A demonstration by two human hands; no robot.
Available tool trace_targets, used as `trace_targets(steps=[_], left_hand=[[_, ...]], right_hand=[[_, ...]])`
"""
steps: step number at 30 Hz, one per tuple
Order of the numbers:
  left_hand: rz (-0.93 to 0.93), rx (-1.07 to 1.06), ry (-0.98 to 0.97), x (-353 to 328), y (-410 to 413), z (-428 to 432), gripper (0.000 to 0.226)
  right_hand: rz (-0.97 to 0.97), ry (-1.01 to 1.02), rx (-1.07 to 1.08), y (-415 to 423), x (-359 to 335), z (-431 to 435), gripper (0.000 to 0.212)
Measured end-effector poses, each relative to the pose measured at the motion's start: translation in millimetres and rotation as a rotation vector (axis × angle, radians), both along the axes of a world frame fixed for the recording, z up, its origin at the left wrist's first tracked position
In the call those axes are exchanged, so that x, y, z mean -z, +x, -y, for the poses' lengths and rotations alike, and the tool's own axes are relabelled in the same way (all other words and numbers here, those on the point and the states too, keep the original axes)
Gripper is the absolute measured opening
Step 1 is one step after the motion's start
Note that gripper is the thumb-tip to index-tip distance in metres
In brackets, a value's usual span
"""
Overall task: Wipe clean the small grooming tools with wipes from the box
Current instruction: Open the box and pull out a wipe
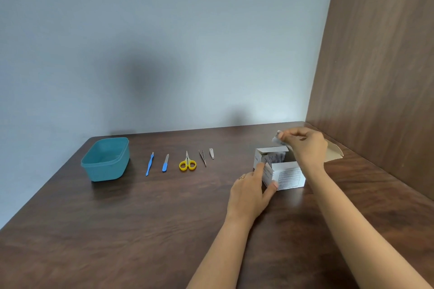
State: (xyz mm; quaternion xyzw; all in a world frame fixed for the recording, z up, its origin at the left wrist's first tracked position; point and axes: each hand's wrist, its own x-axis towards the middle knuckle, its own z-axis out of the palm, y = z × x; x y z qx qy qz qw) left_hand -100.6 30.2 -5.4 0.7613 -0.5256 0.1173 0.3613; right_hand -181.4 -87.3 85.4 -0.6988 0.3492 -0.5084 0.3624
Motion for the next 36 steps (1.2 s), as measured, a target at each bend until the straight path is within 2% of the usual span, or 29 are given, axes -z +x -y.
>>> trace_targets(steps=[2, 4, 7, 10, 11, 12, 17, 26, 33, 36], left_hand=[[-0.070, 0.026, -0.006, -3, -1, -3, 0.057], [-0.218, 0.080, -0.080, -7, -1, -6, 0.050], [-0.599, 0.059, -0.305, -14, 5, -12, 0.032], [-1.178, 0.052, -0.624, -22, 17, -23, 0.020], [-1.294, 0.076, -0.688, -24, 22, -28, 0.024], [-1.335, 0.092, -0.717, -27, 25, -33, 0.026], [-1.298, 0.165, -0.712, -29, 35, -44, 0.012], [-1.357, 0.193, -0.682, -25, 52, -42, 0.015], [-1.353, 0.120, -0.710, -23, 63, -42, 0.021], [-1.323, 0.090, -0.706, -23, 62, -40, 0.018]], right_hand=[[0.118, 0.004, 0.003, 3, 0, -4, 0.015], [0.288, 0.083, -0.097, 9, 0, -14, 0.014], [0.413, 0.253, -0.309, 26, 2, -39, 0.013], [0.411, 0.289, -0.424, 43, 13, -64, 0.011], [0.419, 0.285, -0.449, 47, 19, -70, 0.010], [0.428, 0.285, -0.470, 50, 25, -75, 0.009], [0.361, 0.248, -0.487, 59, 47, -87, 0.013], [0.205, 0.090, -0.498, 63, 59, -90, 0.029], [0.140, 0.009, -0.423, 66, 65, -83, 0.010], [0.172, 0.051, -0.401, 66, 65, -81, 0.018]])
